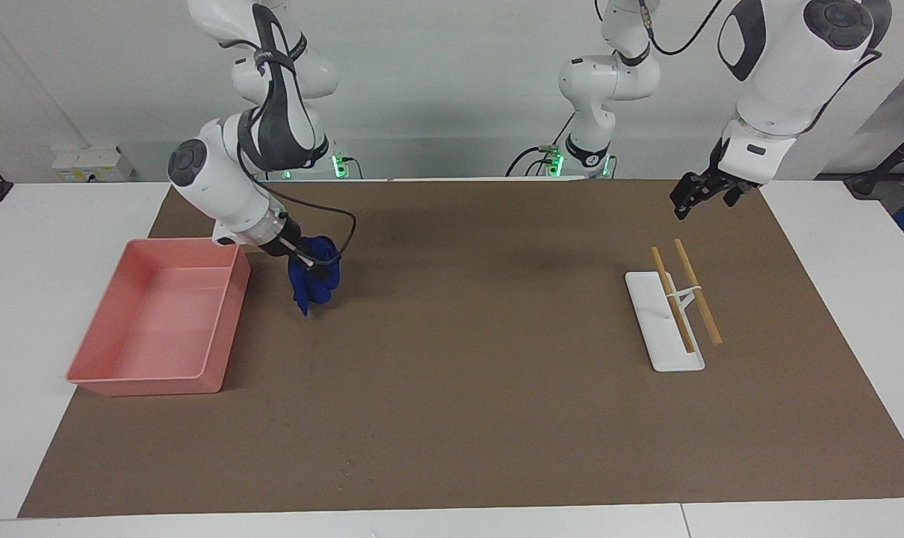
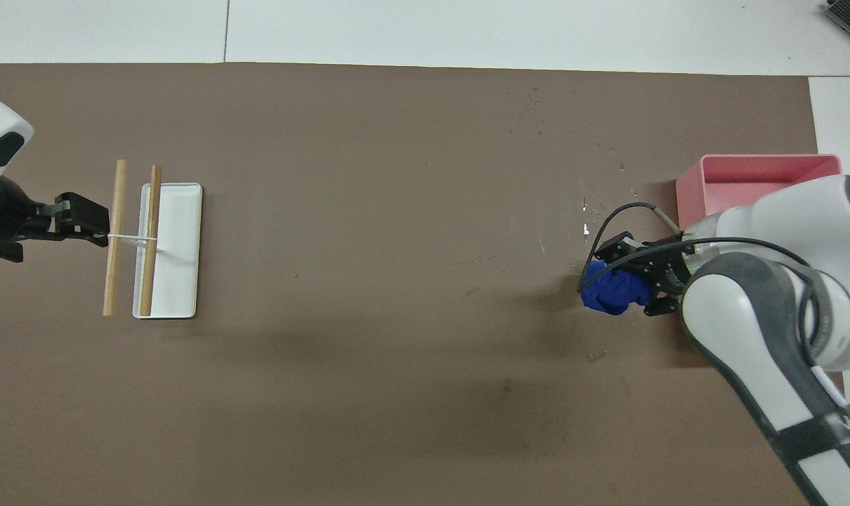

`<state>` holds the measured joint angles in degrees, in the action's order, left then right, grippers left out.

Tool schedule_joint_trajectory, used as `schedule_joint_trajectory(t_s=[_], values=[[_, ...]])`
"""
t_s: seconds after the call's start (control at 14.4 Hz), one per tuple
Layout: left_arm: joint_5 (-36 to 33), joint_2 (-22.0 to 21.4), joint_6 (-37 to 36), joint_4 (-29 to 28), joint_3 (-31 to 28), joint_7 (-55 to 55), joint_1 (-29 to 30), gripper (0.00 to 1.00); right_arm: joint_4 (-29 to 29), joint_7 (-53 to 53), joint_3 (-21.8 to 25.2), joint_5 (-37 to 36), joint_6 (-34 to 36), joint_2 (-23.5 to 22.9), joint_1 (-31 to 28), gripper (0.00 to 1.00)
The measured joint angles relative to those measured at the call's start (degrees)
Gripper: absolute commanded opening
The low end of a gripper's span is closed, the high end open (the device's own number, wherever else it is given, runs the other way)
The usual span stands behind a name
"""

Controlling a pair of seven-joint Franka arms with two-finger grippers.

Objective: Wipe water with towel using both arms
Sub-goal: 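Carry the towel with the right gripper into the pink bin, then open the right gripper to drop the towel in the bin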

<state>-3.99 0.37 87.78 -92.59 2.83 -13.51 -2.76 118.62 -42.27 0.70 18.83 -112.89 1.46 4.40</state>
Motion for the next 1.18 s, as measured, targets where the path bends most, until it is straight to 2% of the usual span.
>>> schedule_joint_trajectory(t_s=[0.14,0.28,0.49,0.7,0.97,1.18], values=[[0.0,-0.01,0.23,0.02,-0.01,0.83,0.0,1.0,-5.08,0.0,0.05,-4.29,4.99,1.88,-2.58,0.0],[1.25,-0.01,1.43,0.22,-0.17,0.99,0.03,1.0,-8.56,0.8,0.09,-6.52,6.43,1.82,-5.68,0.0],[6.64,-0.01,4.05,0.33,-0.58,0.97,0.08,1.0,-9.22,8.87,0.21,-6.81,6.43,0.51,-11.02,0.0],[7.69,-0.01,4.67,0.33,-0.53,0.93,0.05,1.0,-9.15,19.25,0.42,-7.48,6.03,-2.37,-16.66,0.0],[7.63,0.0,4.59,0.33,-0.29,0.92,-0.04,1.0,-8.63,29.88,0.51,-9.23,-1.18,-9.03,-20.12,0.0],[7.38,0.0,4.12,0.31,-0.08,0.95,-0.08,1.0,-6.06,33.87,0.5,-10.35,-6.45,-11.11,-20.55,0.0]])
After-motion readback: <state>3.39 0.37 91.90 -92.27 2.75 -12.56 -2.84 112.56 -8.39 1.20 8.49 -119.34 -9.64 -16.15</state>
